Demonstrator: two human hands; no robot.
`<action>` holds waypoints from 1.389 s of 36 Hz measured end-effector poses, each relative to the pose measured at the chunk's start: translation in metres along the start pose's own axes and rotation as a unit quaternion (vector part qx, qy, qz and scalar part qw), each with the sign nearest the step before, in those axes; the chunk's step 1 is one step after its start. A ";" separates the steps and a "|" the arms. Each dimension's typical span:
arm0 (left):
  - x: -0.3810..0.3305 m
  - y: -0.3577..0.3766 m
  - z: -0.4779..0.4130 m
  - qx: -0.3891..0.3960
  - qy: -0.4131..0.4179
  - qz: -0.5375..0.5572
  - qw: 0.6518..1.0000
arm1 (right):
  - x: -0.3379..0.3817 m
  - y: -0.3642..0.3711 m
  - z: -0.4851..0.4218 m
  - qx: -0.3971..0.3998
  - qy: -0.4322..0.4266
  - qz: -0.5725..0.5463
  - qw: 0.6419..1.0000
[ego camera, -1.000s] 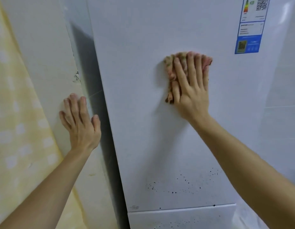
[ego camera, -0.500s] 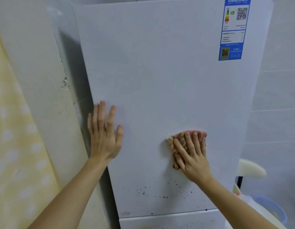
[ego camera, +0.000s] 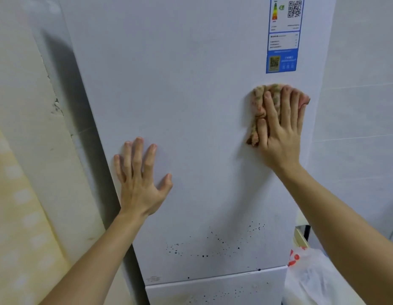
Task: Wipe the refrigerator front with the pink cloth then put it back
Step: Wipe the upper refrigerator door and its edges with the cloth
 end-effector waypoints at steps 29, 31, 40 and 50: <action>-0.013 0.005 0.033 0.003 -0.080 -0.028 0.996 | 0.008 0.006 0.104 0.025 0.107 -0.067 0.992; -0.011 0.006 0.039 0.002 -0.087 -0.027 0.996 | 0.020 0.009 0.121 0.047 0.082 -0.073 0.993; 0.008 0.011 0.064 -0.002 -0.062 -0.018 0.998 | 0.065 0.027 0.152 0.061 0.082 -0.077 0.992; 0.042 0.020 0.098 -0.031 -0.032 -0.019 0.999 | 0.158 0.059 0.169 0.039 0.000 -0.053 0.998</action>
Point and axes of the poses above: each hand's wrist, its own z-axis away from the middle knuckle, its own y-axis out of the palm, x = y × z, the point moved 2 cm from there along -z, towards the middle knuckle, and after that the axes turned 5 degrees about -y, right-handed, at the moved point
